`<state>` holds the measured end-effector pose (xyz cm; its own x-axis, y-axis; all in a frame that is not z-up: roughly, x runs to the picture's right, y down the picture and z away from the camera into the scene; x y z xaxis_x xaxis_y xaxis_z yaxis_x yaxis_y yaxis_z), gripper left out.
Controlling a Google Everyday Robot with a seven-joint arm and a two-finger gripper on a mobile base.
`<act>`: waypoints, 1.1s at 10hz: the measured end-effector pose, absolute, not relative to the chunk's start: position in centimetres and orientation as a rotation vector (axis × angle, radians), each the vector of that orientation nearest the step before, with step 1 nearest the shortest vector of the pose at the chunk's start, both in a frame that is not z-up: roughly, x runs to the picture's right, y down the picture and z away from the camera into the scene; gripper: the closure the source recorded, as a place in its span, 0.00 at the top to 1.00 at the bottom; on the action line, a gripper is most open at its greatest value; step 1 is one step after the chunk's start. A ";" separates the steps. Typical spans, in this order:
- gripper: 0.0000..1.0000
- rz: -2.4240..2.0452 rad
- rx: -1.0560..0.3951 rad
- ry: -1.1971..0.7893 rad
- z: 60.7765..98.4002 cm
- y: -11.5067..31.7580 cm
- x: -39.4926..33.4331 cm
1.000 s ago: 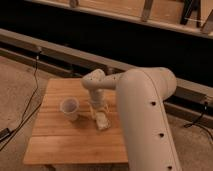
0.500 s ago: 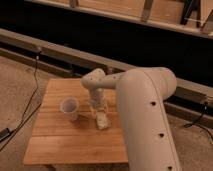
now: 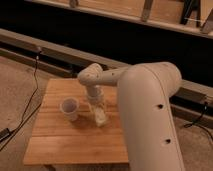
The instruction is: Place the white sponge in the ceramic cup
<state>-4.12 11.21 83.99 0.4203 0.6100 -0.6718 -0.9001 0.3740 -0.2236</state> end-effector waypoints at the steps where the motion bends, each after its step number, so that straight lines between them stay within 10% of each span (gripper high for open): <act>1: 0.00 1.007 -0.580 0.509 82.4 9.4 -4.8; 11: 0.00 0.859 -0.421 0.184 74.0 0.8 -11.6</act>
<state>-11.65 0.77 73.96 0.6436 0.6936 -0.3235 -0.7653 0.5776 -0.2841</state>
